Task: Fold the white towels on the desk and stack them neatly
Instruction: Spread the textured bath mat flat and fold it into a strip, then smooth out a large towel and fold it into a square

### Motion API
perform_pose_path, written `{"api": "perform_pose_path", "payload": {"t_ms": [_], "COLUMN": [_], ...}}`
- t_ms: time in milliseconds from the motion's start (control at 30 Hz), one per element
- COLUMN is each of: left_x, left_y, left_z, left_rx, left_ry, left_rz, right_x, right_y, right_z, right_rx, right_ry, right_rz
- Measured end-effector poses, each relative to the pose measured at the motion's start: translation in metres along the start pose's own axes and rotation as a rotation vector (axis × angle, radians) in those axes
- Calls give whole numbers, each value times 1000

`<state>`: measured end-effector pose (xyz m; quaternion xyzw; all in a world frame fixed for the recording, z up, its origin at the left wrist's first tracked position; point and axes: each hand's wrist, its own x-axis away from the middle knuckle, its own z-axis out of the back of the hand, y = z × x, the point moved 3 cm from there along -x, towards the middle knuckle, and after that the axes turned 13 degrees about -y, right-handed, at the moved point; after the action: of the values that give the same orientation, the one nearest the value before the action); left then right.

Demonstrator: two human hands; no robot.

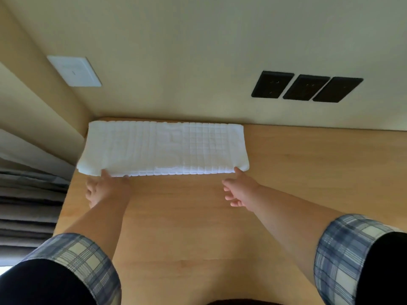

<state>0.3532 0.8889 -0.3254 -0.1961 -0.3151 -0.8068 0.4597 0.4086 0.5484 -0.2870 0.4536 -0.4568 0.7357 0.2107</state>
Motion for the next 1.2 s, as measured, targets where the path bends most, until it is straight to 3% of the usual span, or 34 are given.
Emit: {"api": "perform_pose_path", "payload": {"t_ms": [67, 133, 333, 500, 800, 1200], "left_x": [17, 39, 128, 215, 418, 705], "left_y": [-2, 9, 91, 165, 266, 254], "left_z": [1, -7, -51, -82, -202, -445], "left_rx": [-118, -257, -734, -880, -1197, -1307], "left_ry": [4, -11, -170, -219, -161, -202], "left_rz": [-90, -301, -762, -1000, -1377, -1559], "right_x": [11, 23, 74, 125, 255, 456], "right_y": [-1, -1, 4, 41, 246, 527], "right_z": [7, 15, 53, 136, 296, 452], "right_rx": [14, 156, 499, 660, 446, 443], "right_ry": [22, 76, 184, 395, 675, 854], "right_rz": [38, 95, 260, 178, -100, -156]}}
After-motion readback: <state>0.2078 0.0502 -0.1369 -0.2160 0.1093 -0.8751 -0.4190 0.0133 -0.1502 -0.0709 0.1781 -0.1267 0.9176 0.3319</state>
